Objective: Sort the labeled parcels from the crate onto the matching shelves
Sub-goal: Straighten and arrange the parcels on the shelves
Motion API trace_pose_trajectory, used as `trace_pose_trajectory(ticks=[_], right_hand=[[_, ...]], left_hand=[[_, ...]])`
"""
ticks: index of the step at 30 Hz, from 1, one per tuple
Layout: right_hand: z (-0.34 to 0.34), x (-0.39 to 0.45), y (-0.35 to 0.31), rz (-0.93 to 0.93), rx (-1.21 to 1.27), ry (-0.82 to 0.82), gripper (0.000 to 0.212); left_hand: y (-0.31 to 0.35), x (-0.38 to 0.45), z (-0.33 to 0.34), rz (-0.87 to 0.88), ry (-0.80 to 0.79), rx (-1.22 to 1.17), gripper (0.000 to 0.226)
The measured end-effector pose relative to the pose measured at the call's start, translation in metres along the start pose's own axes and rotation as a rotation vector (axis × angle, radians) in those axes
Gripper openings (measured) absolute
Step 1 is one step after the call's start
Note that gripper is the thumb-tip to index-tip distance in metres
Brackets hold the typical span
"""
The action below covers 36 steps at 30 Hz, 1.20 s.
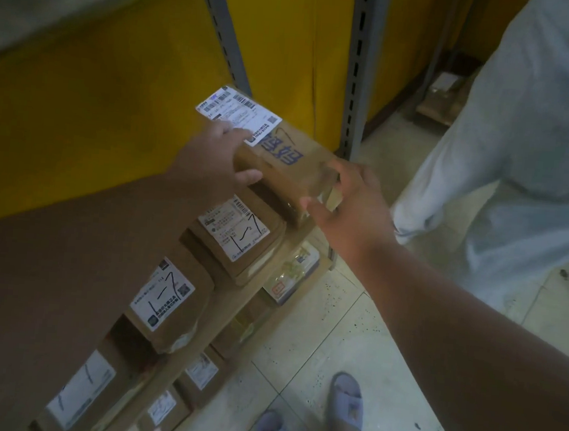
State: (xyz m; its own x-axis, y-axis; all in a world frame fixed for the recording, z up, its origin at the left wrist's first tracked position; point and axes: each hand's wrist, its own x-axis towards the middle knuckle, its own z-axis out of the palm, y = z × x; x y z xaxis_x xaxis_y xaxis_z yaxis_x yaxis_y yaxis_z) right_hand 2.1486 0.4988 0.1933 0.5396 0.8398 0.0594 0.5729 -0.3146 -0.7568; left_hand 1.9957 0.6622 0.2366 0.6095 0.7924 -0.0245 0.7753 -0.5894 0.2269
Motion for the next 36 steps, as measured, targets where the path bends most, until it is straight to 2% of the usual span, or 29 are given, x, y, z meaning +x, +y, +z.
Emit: trace_pose_trajectory(ticks=[5,8,14,23,26,28,31,36], right_hand=[[-0.036,-0.040,-0.027,-0.091,-0.066,0.045,0.061],[-0.062,-0.069,-0.044,-0.157,-0.079,0.081,0.054],[-0.096,-0.091,-0.067,-0.354,-0.069,0.052,0.038],[-0.101,-0.111,-0.122,-0.668,-0.058,-0.292,0.038],[-0.088,-0.153,-0.150,-0.777,-0.056,-0.429,0.041],[-0.078,-0.186,-0.169,-0.846,-0.095,-0.566,0.046],[-0.058,-0.241,-0.193,-0.977,-0.099,-0.688,0.047],[-0.001,-0.337,-0.216,-1.075,-0.101,-0.819,0.040]], left_hand=[[0.031,-0.050,-0.013,0.051,-0.005,-0.054,0.050],[0.052,-0.091,-0.019,0.059,-0.023,-0.126,0.053],[0.080,-0.167,-0.027,-0.154,0.061,-0.352,0.046],[0.106,-0.288,-0.031,-0.551,0.289,-0.340,0.038],[0.099,-0.358,-0.029,-0.681,0.359,-0.354,0.042],[0.092,-0.405,-0.027,-0.787,0.376,-0.329,0.037],[0.082,-0.471,-0.017,-0.940,0.453,-0.373,0.036],[0.053,-0.574,0.016,-1.033,0.389,-0.399,0.038]])
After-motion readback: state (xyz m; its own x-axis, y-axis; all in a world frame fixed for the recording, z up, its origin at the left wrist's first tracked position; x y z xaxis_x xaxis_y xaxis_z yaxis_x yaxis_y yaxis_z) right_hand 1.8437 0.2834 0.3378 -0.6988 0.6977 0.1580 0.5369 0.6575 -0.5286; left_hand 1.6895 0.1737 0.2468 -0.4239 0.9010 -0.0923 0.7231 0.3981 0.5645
